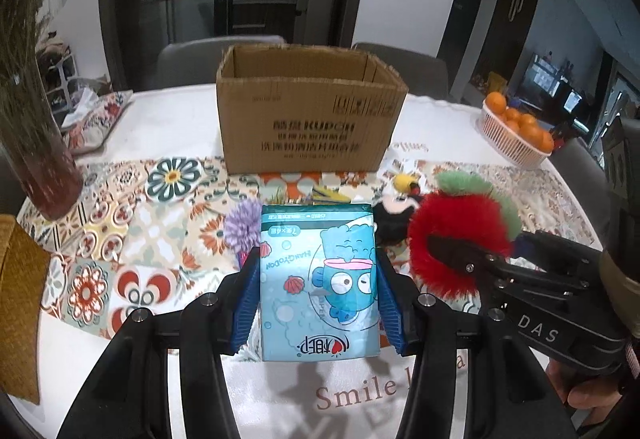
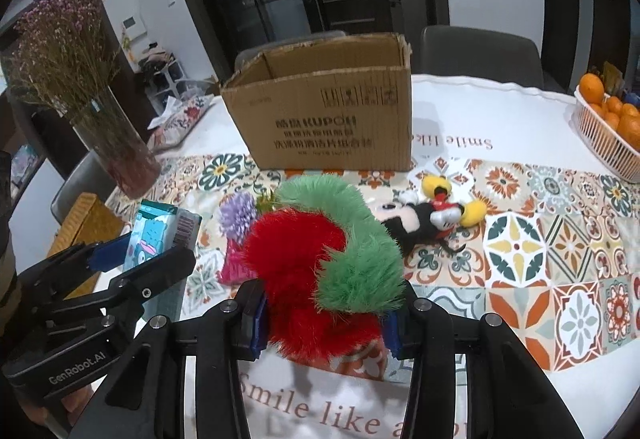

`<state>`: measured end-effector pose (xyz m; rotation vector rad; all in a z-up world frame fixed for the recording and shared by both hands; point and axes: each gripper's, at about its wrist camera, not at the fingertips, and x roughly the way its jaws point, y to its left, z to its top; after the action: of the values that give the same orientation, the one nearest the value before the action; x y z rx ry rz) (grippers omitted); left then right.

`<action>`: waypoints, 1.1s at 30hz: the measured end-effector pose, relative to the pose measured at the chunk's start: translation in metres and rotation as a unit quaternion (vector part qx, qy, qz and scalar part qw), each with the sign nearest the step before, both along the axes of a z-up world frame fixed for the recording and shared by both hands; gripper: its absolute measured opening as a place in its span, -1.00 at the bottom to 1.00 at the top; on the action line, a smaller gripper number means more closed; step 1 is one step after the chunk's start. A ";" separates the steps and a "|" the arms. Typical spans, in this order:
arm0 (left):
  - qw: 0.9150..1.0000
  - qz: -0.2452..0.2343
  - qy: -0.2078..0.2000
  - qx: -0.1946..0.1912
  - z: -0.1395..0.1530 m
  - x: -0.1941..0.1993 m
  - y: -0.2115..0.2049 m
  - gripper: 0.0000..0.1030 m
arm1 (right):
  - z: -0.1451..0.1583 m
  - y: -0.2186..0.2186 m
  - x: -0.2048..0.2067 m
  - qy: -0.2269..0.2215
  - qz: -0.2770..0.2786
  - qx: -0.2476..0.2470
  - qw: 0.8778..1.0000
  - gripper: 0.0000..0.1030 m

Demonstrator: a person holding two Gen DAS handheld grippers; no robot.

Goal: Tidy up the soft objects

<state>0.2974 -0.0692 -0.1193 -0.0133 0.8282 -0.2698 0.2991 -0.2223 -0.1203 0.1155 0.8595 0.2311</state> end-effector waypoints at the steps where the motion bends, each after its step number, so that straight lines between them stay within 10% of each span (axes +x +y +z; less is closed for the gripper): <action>1: 1.000 -0.001 -0.005 -0.001 0.004 0.000 0.001 0.00 | 0.004 0.000 -0.001 -0.006 -0.003 0.001 1.000 -0.14; 33: 0.990 -0.012 -0.138 -0.017 0.101 0.022 0.007 0.00 | 0.103 0.005 0.005 -0.135 -0.041 0.014 0.990 -0.13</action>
<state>0.3196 -0.0624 -0.0187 0.0017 0.5489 -0.3018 0.3045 -0.2171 -0.0171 0.1425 0.5805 0.1778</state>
